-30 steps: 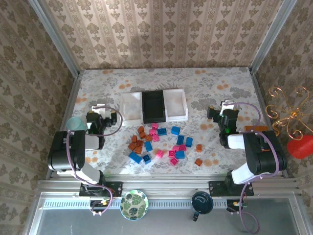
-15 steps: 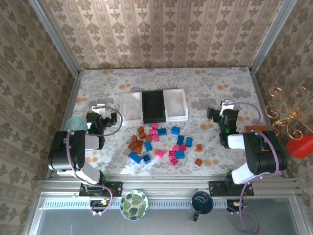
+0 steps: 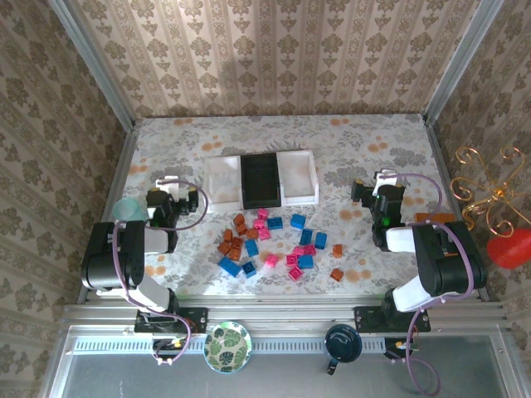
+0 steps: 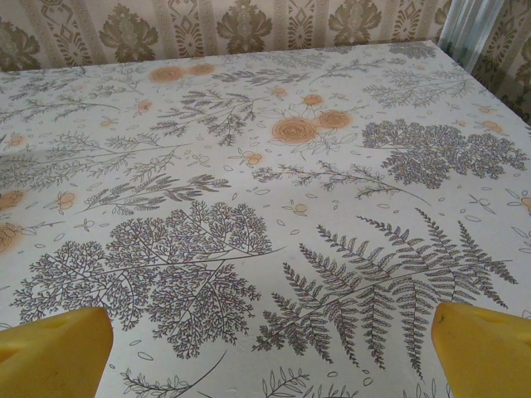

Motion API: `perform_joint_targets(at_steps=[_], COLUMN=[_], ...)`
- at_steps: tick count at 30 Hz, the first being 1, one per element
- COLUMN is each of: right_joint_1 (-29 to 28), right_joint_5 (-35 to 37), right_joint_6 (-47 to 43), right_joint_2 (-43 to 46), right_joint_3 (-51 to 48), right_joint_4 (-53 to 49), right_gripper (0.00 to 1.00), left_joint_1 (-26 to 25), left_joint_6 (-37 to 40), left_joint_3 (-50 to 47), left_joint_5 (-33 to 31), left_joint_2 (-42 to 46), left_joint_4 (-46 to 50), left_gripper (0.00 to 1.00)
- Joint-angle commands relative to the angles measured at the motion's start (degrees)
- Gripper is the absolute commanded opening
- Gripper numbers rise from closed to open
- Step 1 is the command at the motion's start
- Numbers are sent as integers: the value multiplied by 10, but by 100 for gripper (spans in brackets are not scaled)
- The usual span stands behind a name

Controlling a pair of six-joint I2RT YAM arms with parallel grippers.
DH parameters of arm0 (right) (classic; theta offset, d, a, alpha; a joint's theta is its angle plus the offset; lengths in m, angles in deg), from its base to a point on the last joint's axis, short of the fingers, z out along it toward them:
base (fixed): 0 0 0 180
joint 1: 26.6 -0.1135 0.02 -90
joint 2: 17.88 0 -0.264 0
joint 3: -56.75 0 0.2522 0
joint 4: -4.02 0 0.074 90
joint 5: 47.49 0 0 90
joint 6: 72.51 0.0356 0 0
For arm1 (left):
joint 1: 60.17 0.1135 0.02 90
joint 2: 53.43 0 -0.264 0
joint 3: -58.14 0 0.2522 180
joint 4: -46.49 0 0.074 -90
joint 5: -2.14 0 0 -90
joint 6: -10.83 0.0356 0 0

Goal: Sort the legos into containers by color
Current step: Rotate the container at the top-center of the table.

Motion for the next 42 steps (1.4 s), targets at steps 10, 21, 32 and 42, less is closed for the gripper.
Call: perform_joint_targets(at_steps=[10,21,32,42], right_joint_1=[-23,-59,-62,-172], right_joint_5=[40,192,-81,-90], right_joint_6=[-19,195,294,275], right_joint_2=[49,158,118,-72], right_joint_3=[17,145,202,348], right_joint_4=[-61,-385,-491,-508], right_gripper=[100,100,100,83], left_joint_1=[-56,-54,76,12], left_joint_6=[36,-240,-536,-527], left_joint_3=[10,75,33,36], left_joint_5=[-129,-291,88,118], left_joint_2=[121,250,283,310], left_joint_4=[80,239,199,147], left_gripper=[100,100,100,100])
